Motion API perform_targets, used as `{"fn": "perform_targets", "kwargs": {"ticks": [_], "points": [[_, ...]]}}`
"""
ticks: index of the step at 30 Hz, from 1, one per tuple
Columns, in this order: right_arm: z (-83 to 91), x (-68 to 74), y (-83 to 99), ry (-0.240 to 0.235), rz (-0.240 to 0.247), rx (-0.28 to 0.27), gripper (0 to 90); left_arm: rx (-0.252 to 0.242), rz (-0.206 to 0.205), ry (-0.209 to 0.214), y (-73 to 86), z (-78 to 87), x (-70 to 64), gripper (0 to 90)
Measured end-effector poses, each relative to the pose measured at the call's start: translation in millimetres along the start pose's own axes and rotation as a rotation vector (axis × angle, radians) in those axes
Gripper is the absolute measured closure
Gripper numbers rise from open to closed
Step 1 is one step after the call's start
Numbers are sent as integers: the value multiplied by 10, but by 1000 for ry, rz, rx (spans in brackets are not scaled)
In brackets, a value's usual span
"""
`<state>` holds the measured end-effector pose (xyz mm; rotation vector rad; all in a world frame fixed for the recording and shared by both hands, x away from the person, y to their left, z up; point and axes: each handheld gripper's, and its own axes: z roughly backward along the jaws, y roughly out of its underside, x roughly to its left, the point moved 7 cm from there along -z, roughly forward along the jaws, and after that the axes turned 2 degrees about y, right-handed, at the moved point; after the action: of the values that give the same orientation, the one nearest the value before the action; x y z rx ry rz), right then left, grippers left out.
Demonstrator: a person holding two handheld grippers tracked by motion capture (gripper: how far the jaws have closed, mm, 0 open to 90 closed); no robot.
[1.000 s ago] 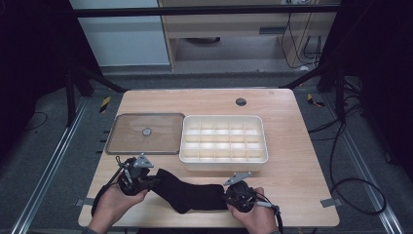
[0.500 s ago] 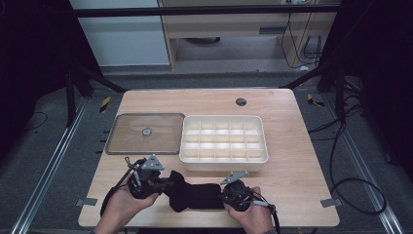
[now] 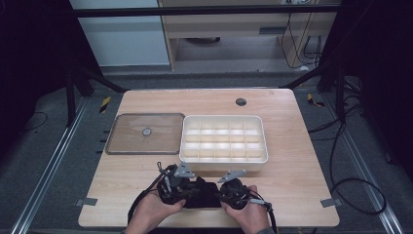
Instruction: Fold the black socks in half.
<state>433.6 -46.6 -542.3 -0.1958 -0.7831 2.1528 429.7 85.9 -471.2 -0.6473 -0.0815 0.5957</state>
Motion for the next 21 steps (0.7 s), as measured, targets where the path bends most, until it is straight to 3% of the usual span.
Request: {"fn": "perform_targets", "kwargs": {"ticks": [3,6,9,14,18,21], "points": [[-13,2,-6,-2,-1,-15,779,-4,16,-7,-32,-71,13,808],[2,-6,-10,4,11,-29,672,6,18,-17,-20,-190,-10,807],[76,-6,-2,16,19,-50,618,16,17,-30,4,-272,-9,805],[190,-32,38,32,6,-66,575,-3,38,-14,-16,-373,-32,796],[277,-65,75,44,-3,-67,560,-17,33,-19,-41,-418,-79,736],[352,-110,91,52,-17,-73,526,-38,49,-16,-56,-385,-95,643]]}}
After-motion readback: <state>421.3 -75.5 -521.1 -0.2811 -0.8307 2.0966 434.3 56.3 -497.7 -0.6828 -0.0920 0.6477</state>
